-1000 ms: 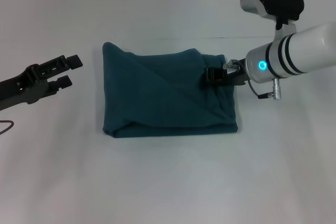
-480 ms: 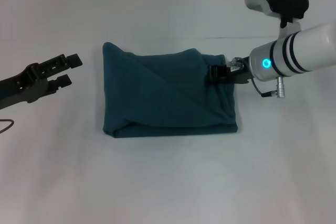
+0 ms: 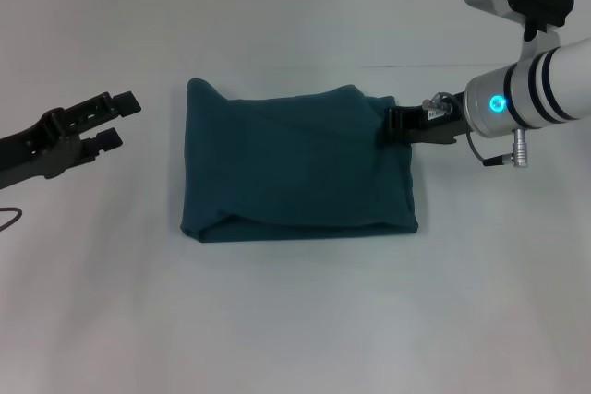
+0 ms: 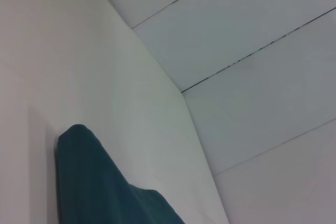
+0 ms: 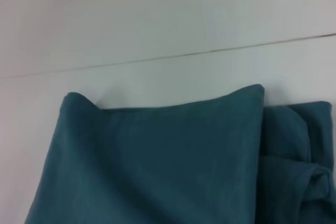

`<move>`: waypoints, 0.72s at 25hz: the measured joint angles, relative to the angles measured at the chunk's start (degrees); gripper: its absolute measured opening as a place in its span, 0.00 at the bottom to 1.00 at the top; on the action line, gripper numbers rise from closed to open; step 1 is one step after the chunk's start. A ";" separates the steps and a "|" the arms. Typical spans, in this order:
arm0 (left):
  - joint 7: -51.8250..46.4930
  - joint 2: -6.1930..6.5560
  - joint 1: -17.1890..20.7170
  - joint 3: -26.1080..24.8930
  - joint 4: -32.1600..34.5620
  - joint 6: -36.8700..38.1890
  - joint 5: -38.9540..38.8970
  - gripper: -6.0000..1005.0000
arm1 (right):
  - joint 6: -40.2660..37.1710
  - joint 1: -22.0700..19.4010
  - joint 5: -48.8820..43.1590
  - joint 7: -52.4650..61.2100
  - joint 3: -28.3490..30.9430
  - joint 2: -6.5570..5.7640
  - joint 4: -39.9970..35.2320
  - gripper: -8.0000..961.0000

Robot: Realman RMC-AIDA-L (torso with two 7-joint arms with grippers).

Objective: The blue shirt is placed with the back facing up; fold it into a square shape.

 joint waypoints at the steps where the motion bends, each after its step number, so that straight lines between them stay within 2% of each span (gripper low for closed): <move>1: 0.00 0.00 -0.02 -0.03 0.00 0.00 0.00 0.91 | -0.10 -0.07 -0.04 0.11 -0.10 0.00 -0.02 0.02; 12: 0.00 0.00 -0.17 -0.01 0.00 0.06 0.00 0.91 | -2.07 -1.75 0.01 0.67 0.20 0.14 -0.04 0.05; 18: 0.00 0.00 -0.17 -0.01 0.00 0.01 0.00 0.91 | -0.54 -2.83 0.14 0.74 0.24 0.25 -0.08 0.06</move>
